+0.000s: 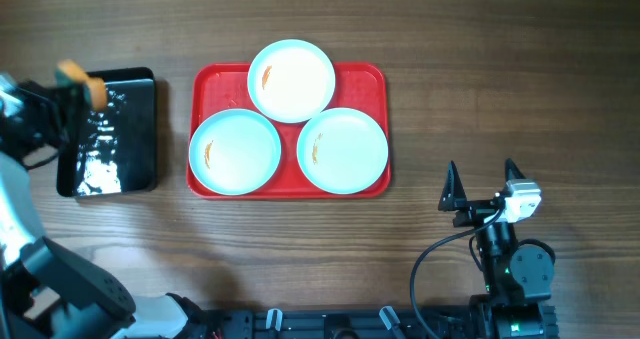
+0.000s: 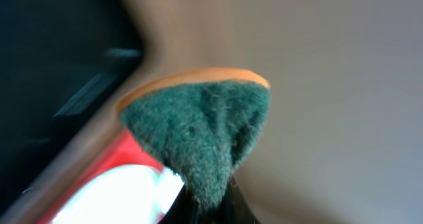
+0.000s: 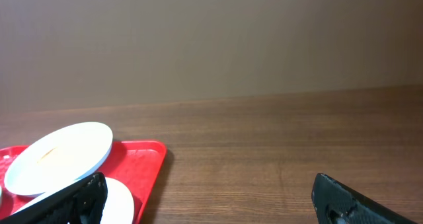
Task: Clean dirty plates on tray and stack at the side
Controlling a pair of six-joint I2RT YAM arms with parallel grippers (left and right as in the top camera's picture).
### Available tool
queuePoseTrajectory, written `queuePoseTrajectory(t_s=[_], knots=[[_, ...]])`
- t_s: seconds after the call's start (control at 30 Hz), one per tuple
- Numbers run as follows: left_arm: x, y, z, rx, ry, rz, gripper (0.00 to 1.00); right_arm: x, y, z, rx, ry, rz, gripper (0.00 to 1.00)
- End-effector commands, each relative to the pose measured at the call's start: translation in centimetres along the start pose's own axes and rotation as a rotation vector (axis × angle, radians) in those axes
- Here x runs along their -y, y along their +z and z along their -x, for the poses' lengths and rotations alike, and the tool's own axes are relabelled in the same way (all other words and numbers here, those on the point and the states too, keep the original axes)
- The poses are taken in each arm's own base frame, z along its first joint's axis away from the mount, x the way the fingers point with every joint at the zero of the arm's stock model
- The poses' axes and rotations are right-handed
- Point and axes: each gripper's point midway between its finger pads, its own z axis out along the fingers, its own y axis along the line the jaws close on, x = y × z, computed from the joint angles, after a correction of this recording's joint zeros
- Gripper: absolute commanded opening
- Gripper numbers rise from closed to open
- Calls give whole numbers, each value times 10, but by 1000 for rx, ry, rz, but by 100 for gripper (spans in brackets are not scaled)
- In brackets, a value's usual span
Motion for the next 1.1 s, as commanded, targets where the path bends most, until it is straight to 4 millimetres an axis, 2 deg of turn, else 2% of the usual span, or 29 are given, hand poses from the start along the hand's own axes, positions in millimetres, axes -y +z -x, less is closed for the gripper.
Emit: queuePoseTrajectory(t_s=[0.0, 0.03, 0.1, 0.27, 0.4, 0.53, 0.6, 0.67, 0.8, 0.87, 0.93, 1.03, 1.07], knots=[[-80, 39, 2, -15, -39, 243, 4, -1, 0, 1, 5, 8, 5, 100], [-71, 46, -7, -92, -65, 152, 4, -1, 0, 1, 6, 8, 5, 100], [-39, 47, -16, -215, -68, -80, 4, -1, 0, 1, 5, 8, 5, 100], [33, 11, -26, -330, 3, -381, 4, -1, 0, 1, 5, 8, 5, 100], [78, -27, -34, -268, 152, -437, 4, -1, 0, 1, 6, 8, 5, 100], [96, -49, -32, -107, 247, -381, 4, -1, 0, 1, 5, 8, 5, 100], [95, -53, -25, -32, 250, -330, 4, -1, 0, 1, 5, 8, 5, 100], [77, -47, -15, 27, 200, -236, 4, -1, 0, 1, 5, 8, 5, 100], [13, -9, 1, 35, 147, -38, 4, -1, 0, 1, 5, 8, 5, 100], [-21, 18, -2, -54, 51, 6, 4, -1, 0, 1, 5, 8, 5, 100], [-43, 36, -10, -162, -46, -9, 4, -1, 0, 1, 5, 8, 5, 100], [-48, 45, -17, -247, -74, -78, 4, -1, 0, 1, 6, 8, 5, 100], [-45, 42, -18, -245, -64, -80, 4, -1, 0, 1, 5, 8, 5, 100]])
